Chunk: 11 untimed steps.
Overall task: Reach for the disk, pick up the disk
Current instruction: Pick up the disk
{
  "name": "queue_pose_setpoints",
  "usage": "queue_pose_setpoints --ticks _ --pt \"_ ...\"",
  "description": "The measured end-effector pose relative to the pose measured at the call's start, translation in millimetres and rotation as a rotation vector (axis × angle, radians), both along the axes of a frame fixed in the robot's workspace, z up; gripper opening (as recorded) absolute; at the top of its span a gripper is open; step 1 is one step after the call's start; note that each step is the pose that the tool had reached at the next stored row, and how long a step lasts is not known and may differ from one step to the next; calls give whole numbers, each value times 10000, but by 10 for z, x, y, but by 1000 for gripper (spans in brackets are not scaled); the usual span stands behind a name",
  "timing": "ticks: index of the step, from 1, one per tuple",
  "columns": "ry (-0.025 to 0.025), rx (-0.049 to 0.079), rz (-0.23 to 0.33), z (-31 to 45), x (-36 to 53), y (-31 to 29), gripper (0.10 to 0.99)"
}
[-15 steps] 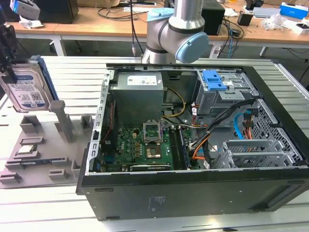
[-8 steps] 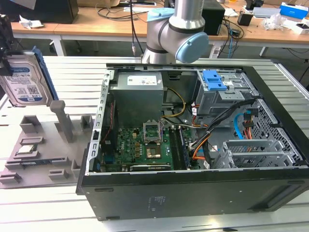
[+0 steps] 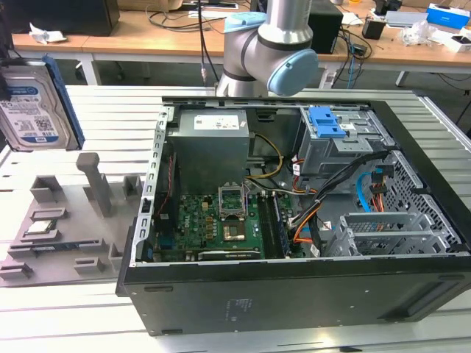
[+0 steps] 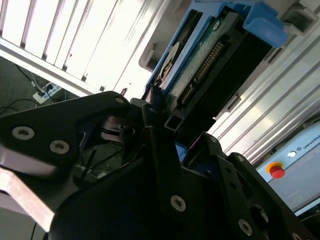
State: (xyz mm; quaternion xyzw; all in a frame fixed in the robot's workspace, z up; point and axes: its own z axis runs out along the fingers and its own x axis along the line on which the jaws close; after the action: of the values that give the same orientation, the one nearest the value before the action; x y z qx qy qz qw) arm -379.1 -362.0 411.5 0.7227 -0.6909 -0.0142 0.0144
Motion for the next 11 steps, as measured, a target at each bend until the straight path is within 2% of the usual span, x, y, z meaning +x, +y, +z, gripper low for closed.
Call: queue_pose_setpoints --ticks 4,11 --pt "1 0 0 82 1 0 365" --pt "5 0 0 278 4 2 365"
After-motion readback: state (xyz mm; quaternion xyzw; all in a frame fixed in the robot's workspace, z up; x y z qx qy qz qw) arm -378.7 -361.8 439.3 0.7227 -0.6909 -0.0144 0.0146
